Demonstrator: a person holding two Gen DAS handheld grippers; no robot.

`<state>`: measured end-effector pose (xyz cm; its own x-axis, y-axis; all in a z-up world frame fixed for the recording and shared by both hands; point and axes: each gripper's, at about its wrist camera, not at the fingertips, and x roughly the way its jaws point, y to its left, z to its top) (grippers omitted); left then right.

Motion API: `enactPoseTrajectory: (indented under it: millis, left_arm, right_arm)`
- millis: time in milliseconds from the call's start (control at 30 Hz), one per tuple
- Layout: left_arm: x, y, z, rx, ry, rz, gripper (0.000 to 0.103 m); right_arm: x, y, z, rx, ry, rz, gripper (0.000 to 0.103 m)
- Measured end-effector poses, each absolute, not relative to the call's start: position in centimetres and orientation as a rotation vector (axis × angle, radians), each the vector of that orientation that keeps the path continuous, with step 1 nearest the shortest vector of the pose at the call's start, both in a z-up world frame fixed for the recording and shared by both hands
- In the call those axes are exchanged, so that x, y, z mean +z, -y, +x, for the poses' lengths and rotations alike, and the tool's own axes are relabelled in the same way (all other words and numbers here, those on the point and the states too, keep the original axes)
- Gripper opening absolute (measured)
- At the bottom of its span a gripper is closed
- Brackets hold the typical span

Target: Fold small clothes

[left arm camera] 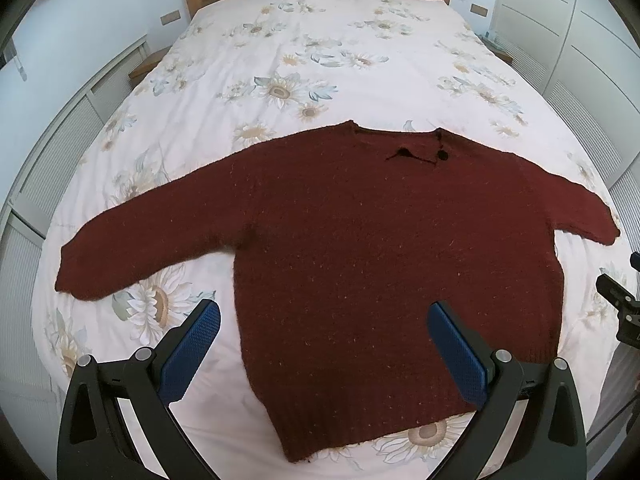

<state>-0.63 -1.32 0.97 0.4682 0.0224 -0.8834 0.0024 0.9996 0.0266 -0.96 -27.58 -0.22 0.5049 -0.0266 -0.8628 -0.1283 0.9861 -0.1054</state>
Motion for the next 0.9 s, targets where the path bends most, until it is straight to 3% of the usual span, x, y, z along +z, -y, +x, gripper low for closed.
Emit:
enactPoseTrajectory:
  millis: [900]
  left_arm:
    - [0.02,1.03,-0.26,0.02,-1.112,0.025,0.102]
  right_arm:
    - [-0.37,27.25,-1.16,0.066,-1.052,-0.182,0.103]
